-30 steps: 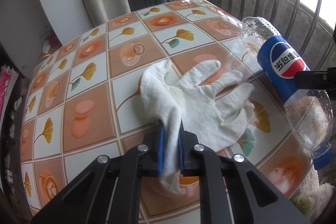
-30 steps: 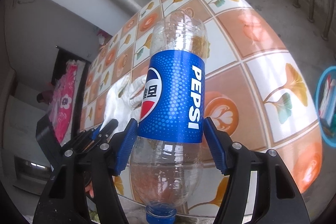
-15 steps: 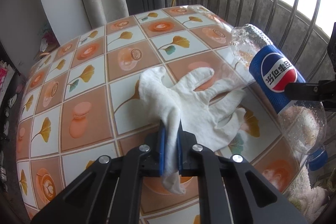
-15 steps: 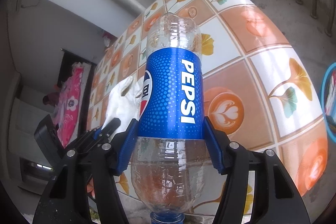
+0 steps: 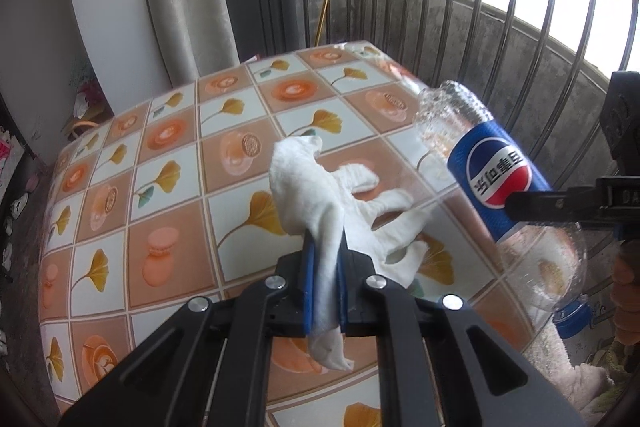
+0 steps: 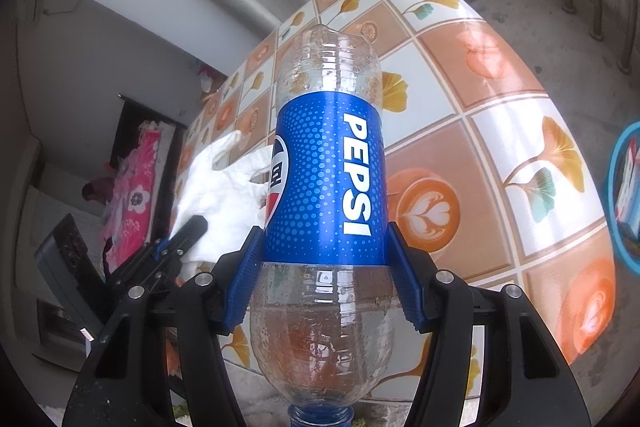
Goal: Collect trash
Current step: 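Carry glove and Pepsi bottle over the wastebasket and open both grippers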
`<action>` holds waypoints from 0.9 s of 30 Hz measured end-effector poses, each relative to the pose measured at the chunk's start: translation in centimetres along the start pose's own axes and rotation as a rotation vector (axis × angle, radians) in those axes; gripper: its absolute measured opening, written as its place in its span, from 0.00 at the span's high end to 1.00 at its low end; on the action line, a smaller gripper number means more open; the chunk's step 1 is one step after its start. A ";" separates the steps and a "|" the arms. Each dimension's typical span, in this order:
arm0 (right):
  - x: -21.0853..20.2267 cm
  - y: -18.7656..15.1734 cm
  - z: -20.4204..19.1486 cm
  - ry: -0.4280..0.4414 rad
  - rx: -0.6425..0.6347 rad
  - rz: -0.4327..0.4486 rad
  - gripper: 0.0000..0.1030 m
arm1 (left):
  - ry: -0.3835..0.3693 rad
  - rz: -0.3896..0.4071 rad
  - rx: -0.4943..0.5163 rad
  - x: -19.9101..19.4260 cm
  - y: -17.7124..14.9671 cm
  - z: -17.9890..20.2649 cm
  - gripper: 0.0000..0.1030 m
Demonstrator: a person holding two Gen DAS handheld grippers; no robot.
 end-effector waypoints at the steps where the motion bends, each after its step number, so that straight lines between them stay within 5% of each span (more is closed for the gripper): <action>1: -0.1 0.0 0.0 0.000 0.000 0.002 0.45 | -0.001 0.006 0.003 -0.2 0.2 0.1 0.92; 21: -3.9 0.1 0.4 0.024 0.009 0.081 0.46 | -0.045 0.115 0.085 -3.7 3.8 3.3 0.92; 27: -8.5 0.9 2.8 0.017 0.060 0.189 0.46 | -0.142 0.157 0.153 -4.6 7.0 6.8 0.92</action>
Point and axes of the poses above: each gripper's, at about its wrist camera, not at the fingertips, and x roughly the way its jaws point, z to its right, y to its top, the point moved 6 cm from there along x, roughly the way its jaws point, and after that the axes turned 7 degrees about -y, right-handed, at the moved point
